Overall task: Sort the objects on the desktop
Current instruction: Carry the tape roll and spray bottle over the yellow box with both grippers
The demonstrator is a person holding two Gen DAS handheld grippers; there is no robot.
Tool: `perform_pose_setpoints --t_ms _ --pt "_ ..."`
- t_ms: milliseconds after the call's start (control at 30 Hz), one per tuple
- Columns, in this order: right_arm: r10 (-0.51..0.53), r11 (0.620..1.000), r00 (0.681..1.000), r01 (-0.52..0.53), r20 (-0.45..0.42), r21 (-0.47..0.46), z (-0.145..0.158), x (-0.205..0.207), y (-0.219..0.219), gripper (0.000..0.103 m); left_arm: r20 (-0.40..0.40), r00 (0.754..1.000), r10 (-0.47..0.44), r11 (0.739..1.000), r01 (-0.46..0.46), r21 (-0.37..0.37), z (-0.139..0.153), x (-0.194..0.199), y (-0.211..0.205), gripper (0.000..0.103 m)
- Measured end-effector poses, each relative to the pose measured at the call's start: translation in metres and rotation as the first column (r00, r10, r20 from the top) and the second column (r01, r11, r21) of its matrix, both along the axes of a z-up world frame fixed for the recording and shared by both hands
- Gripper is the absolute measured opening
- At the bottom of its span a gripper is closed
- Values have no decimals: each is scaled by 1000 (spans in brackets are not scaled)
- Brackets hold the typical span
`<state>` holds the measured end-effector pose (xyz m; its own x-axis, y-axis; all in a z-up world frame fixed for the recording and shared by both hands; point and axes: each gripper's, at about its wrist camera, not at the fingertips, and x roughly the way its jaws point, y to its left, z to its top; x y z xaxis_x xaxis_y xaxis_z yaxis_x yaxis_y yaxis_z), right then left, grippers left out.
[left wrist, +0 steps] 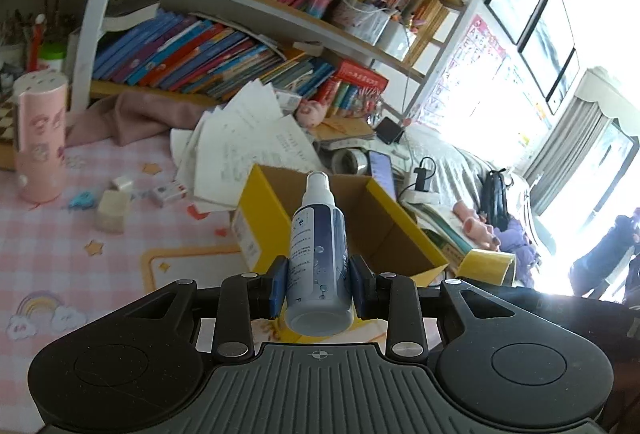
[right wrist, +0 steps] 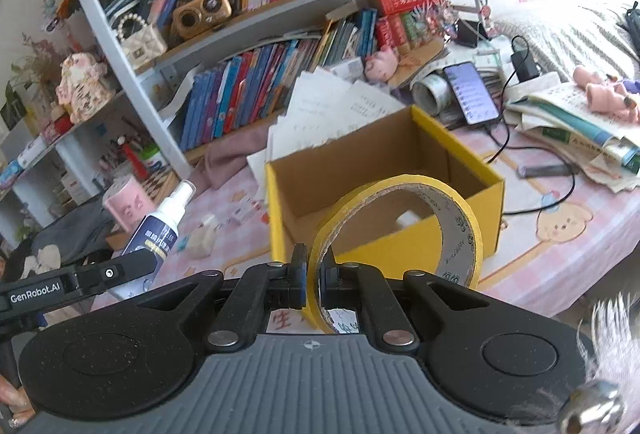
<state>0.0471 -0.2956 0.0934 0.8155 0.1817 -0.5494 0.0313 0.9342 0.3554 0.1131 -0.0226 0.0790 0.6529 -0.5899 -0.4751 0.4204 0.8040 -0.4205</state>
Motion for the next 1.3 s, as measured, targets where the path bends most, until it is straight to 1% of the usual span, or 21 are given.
perform_pose_setpoints --t_ms 133,267,400,567,667,867,967,1100,1167,1233,1300 --pt "-5 1000 1000 5 9 0 2 9 -13 6 17 1000 -14 1000 14 4 5 11 -18 31" --pt "-7 1000 1000 7 16 11 -2 19 -25 6 42 998 -43 999 42 24 8 18 -37 31" --pt "-8 1000 1000 8 13 21 -7 31 -38 6 45 996 -76 996 74 44 8 28 -57 31" --pt "0 1000 1000 0 18 7 -7 48 -57 6 40 995 -92 995 89 53 5 38 -80 31" --pt "24 1000 1000 -24 9 8 -9 63 -68 6 31 996 -85 994 83 74 -1 45 -92 31" --pt "120 993 992 -120 -32 4 -21 96 -78 6 -5 998 -62 991 63 121 -14 60 -114 31" --pt "170 986 984 -169 -53 11 -29 114 -83 6 -21 999 -46 989 49 140 -19 70 -125 31" --pt "242 970 965 -242 -98 18 -46 138 -86 6 -71 997 -11 989 22 147 -27 89 -137 31" --pt "280 960 952 -281 -123 8 -52 149 -85 6 -109 994 12 988 5 153 -33 97 -141 31" --pt "320 946 936 -324 -148 -4 -57 157 -83 6 -139 990 37 985 -12 173 -39 104 -145 31" --pt "354 933 914 -361 -197 5 -69 167 -82 6 -155 986 57 979 -25 200 -45 109 -150 31"
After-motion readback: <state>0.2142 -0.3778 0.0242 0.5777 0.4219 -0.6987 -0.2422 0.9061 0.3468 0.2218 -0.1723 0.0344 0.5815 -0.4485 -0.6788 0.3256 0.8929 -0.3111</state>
